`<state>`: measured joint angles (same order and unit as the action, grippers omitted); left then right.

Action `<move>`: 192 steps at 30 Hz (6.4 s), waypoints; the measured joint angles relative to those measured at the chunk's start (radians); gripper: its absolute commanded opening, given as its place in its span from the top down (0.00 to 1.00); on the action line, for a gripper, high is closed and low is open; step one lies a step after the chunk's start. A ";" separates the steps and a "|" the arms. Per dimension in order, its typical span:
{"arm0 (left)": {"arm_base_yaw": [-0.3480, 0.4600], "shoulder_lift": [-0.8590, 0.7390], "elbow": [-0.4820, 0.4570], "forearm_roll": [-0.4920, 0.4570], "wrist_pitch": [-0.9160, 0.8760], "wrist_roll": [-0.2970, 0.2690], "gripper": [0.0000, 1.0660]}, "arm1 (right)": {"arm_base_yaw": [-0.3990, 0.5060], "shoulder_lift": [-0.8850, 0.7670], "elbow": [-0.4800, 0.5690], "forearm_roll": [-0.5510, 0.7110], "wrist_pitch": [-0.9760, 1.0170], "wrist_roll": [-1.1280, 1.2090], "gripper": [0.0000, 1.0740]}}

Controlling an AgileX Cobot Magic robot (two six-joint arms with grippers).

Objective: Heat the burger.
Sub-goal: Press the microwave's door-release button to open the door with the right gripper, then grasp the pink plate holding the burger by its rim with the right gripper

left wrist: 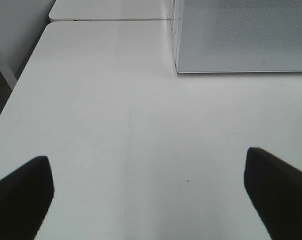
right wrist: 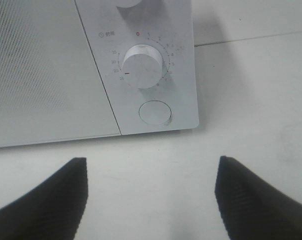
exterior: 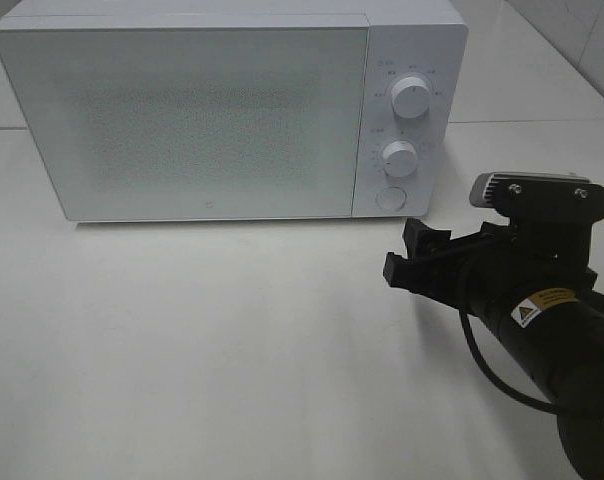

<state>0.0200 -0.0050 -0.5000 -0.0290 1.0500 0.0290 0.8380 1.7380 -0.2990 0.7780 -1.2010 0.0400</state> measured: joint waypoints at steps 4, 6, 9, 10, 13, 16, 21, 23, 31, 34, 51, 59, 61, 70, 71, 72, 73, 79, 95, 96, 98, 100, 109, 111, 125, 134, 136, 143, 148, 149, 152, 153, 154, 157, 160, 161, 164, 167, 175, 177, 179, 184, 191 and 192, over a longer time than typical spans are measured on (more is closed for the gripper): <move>0.000 0.000 0.000 0.000 0.000 0.000 0.08 | 0.000 0.000 0.000 0.004 0.000 0.202 0.49; 0.000 0.000 0.000 0.000 0.000 0.000 0.08 | 0.000 0.000 0.000 0.009 0.000 0.311 0.54; 0.000 0.000 0.000 0.000 0.000 0.000 0.08 | 0.000 0.000 0.000 0.010 0.000 0.500 0.59; 0.000 0.000 0.000 0.000 0.000 0.000 0.08 | 0.000 0.000 0.000 0.011 0.000 0.638 0.64; 0.000 0.000 0.000 0.000 0.000 0.000 0.08 | 0.000 0.000 -0.001 0.011 0.000 0.822 0.72; 0.000 0.000 0.000 0.000 0.000 0.000 0.08 | 0.000 0.000 -0.001 0.011 0.000 0.993 0.78; 0.000 0.000 0.000 0.000 0.000 0.000 0.08 | 0.000 0.000 -0.002 0.011 0.023 1.155 0.92; 0.000 0.000 0.000 0.000 0.000 0.000 0.08 | 0.000 0.000 -0.002 0.011 0.029 1.165 0.96; 0.000 0.000 0.000 0.000 0.000 0.000 0.08 | 0.000 0.000 -0.002 0.011 0.068 1.251 1.00; 0.000 0.000 0.000 0.000 0.000 0.000 0.08 | 0.000 0.001 -0.011 0.012 0.108 1.279 1.00; 0.000 0.000 0.000 0.000 -0.001 0.000 0.08 | -0.113 0.004 -0.134 -0.046 0.234 1.287 1.00; 0.000 0.000 0.000 0.000 -0.001 0.000 0.08 | -0.124 0.100 -0.193 -0.061 0.243 1.296 1.00; 0.000 0.000 0.000 0.000 -0.001 0.000 0.08 | -0.136 0.122 -0.210 -0.081 0.245 1.297 1.00; 0.000 0.000 0.000 0.000 -0.001 0.000 0.08 | -0.208 0.191 -0.301 -0.154 0.264 1.298 1.00; 0.000 0.000 0.000 0.000 -0.001 0.000 0.08 | -0.214 0.207 -0.319 -0.159 0.264 1.298 1.00; 0.000 0.000 0.000 0.000 -0.001 0.000 0.08 | -0.214 0.207 -0.319 -0.159 0.264 1.298 1.00; 0.000 0.000 0.000 0.000 -0.001 0.000 0.08 | -0.216 0.226 -0.340 -0.160 0.266 1.298 1.00; 0.000 0.000 0.000 0.000 -0.001 0.000 0.08 | -0.239 0.265 -0.391 -0.186 0.295 1.303 1.00; 0.000 0.000 0.000 0.000 -0.001 0.000 0.08 | -0.307 0.340 -0.486 -0.215 0.323 1.306 1.00; 0.000 0.000 0.000 0.000 -0.001 0.000 0.08 | -0.312 0.343 -0.490 -0.215 0.323 1.306 1.00; 0.000 0.000 0.000 0.000 -0.001 0.000 0.08 | -0.320 0.345 -0.497 -0.220 0.331 1.305 1.00; 0.000 0.000 0.000 0.000 -0.001 0.000 0.08 | -0.323 0.345 -0.502 -0.220 0.337 1.304 1.00; 0.000 0.000 0.000 0.000 -0.001 0.000 0.08 | -0.329 0.355 -0.526 -0.229 0.357 1.289 1.00; 0.000 0.000 0.000 0.000 -0.001 0.000 0.08 | -0.329 0.365 -0.538 -0.230 0.371 1.289 1.00; 0.000 0.000 0.000 0.000 -0.001 0.000 0.08 | -0.329 0.391 -0.552 -0.217 0.331 1.287 1.00; 0.000 0.000 0.000 0.000 -0.001 0.000 0.08 | -0.322 0.425 -0.608 -0.163 0.335 1.239 1.00; 0.000 0.000 0.000 0.000 -0.001 0.000 0.08 | -0.322 0.426 -0.618 -0.147 0.351 1.227 1.00; 0.000 0.000 0.000 0.000 -0.001 0.000 0.08 | -0.322 0.426 -0.639 -0.111 0.389 1.190 1.00; 0.000 0.000 0.000 0.000 -0.001 0.000 0.08 | -0.322 0.425 -0.639 -0.107 0.392 1.189 1.00; 0.000 0.000 0.000 0.000 -0.001 0.000 0.08 | -0.322 0.424 -0.639 -0.107 0.392 1.189 1.00; 0.000 0.000 0.000 0.000 -0.001 0.000 0.08 | -0.323 0.420 -0.639 -0.107 0.401 1.187 1.00; 0.000 0.000 0.000 0.000 -0.001 0.000 0.08 | -0.323 0.420 -0.639 -0.107 0.401 1.187 1.00; 0.000 0.000 0.000 0.000 -0.001 0.000 0.08 | -0.324 0.417 -0.638 -0.107 0.405 1.186 1.00; 0.000 0.000 0.000 0.000 -0.001 0.000 0.08 | -0.328 0.412 -0.628 -0.127 0.407 1.187 1.00; 0.000 0.000 0.000 0.000 -0.001 0.000 0.08 | -0.329 0.409 -0.612 -0.154 0.390 1.204 1.00; 0.000 0.000 0.000 0.000 -0.001 0.000 0.08 | -0.329 0.406 -0.601 -0.168 0.371 1.219 1.00; 0.000 0.000 0.000 0.000 -0.002 0.000 0.08 | -0.329 0.399 -0.589 -0.180 0.357 1.240 1.00; 0.000 0.000 0.000 0.000 -0.002 0.000 0.08 | -0.324 0.391 -0.571 -0.187 0.332 1.262 1.00; 0.000 0.000 0.000 0.000 -0.003 0.000 0.08 | -0.303 0.327 -0.502 -0.204 0.294 1.270 1.00; 0.000 0.000 0.000 0.000 -0.003 0.000 0.08 | -0.299 0.304 -0.486 -0.218 0.285 1.270 1.00; 0.000 0.000 0.000 0.000 -0.003 0.000 0.08 | -0.296 0.293 -0.475 -0.221 0.285 1.270 1.00; 0.000 0.000 0.000 0.000 -0.003 0.000 0.08 | -0.291 0.247 -0.418 -0.241 0.325 1.270 1.00; 0.000 0.000 0.000 0.000 -0.003 0.000 0.08 | -0.290 0.130 -0.314 -0.295 0.397 1.269 1.00; 0.000 0.000 0.000 0.000 -0.003 0.000 0.08 | -0.290 0.130 -0.314 -0.295 0.397 1.269 1.00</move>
<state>0.0200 -0.0050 -0.5000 -0.0290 1.0470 0.0290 0.5480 1.8680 -0.6130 0.4830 -0.8040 1.3090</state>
